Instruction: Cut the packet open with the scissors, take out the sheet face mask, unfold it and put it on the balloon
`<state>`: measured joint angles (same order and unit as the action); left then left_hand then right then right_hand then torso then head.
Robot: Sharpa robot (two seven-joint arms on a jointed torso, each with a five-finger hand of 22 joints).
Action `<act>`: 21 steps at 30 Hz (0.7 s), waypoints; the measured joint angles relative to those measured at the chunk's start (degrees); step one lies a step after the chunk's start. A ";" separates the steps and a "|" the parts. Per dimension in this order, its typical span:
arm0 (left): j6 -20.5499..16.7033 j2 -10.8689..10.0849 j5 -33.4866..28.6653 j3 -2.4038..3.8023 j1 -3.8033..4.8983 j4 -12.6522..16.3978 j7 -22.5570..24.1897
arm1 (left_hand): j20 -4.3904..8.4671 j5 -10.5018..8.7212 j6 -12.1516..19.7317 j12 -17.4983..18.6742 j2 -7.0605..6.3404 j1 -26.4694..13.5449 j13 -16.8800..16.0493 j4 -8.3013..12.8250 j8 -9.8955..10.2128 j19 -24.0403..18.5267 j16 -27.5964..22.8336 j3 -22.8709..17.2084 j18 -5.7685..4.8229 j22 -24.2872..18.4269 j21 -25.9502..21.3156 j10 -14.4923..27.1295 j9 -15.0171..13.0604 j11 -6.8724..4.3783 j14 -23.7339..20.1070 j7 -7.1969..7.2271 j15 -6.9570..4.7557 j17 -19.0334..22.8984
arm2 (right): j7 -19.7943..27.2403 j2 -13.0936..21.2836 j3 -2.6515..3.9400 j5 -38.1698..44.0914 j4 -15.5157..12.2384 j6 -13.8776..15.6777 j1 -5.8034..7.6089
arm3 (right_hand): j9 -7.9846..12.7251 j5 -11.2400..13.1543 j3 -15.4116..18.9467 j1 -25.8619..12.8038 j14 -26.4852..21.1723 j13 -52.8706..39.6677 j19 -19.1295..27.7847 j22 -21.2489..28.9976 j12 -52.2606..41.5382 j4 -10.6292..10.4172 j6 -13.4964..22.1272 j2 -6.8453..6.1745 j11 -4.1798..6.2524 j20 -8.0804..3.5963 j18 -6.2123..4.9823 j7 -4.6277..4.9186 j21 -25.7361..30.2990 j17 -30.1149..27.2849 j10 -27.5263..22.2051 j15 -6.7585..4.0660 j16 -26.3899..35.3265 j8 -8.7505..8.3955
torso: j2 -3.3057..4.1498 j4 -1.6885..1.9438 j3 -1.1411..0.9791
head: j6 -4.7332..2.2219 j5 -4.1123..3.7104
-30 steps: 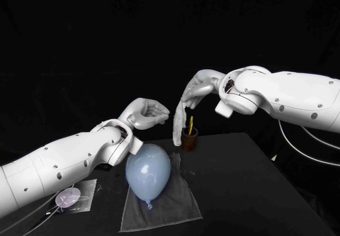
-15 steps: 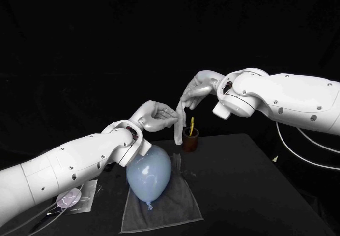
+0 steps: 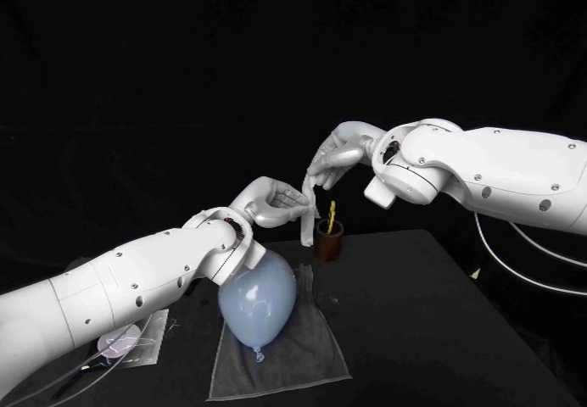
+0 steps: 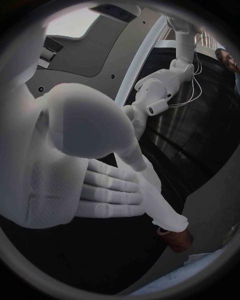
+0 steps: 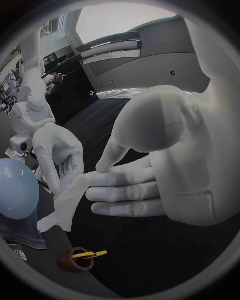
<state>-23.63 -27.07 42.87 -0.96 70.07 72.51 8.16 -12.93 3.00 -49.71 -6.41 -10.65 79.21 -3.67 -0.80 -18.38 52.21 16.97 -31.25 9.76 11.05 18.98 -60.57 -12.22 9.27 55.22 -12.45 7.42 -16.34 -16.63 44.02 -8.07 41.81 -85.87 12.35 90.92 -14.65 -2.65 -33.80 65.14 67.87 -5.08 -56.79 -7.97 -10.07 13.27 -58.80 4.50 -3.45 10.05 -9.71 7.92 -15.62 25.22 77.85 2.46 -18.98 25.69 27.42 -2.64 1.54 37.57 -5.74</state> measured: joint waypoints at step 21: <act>-0.71 0.62 -1.89 0.00 -0.02 -0.42 -2.61 | -2.26 0.00 1.94 1.58 -0.22 -0.22 -0.08 -0.49 2.22 -1.42 -5.00 0.86 -0.05 -4.78 -5.86 2.63 -0.22 1.79 -3.12 0.16 1.70 1.61 | 1.37 0.21 0.06 -1.33 -2.96 0.05 -0.01 | -0.39 -0.11 -0.38 0.23 0.00 -0.04 0.00 -0.08 0.00 -0.08 0.01 -0.22 -0.09 0.00 0.05 -0.02 -0.24 0.05 0.08 0.00 0.00 -0.16 | -0.02 0.01 0.01 | 0.03 0.21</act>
<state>-24.34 -26.44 40.98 -0.96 70.05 72.09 5.56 -15.18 3.00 -47.77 -4.83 -10.88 78.99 -3.75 -1.29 -16.16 50.79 11.97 -30.40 9.70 6.27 13.12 -57.94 -12.44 11.06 52.10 -12.28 9.12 -14.73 -15.26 44.24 -8.01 40.47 -88.84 12.39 90.91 -15.04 -2.76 -34.18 65.37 67.87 -5.13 -56.79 -8.04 -10.07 13.19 -58.79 4.28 -3.55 10.05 -9.66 7.90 -15.86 25.27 77.93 2.46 -18.98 25.53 27.39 -2.63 1.55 37.60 -5.53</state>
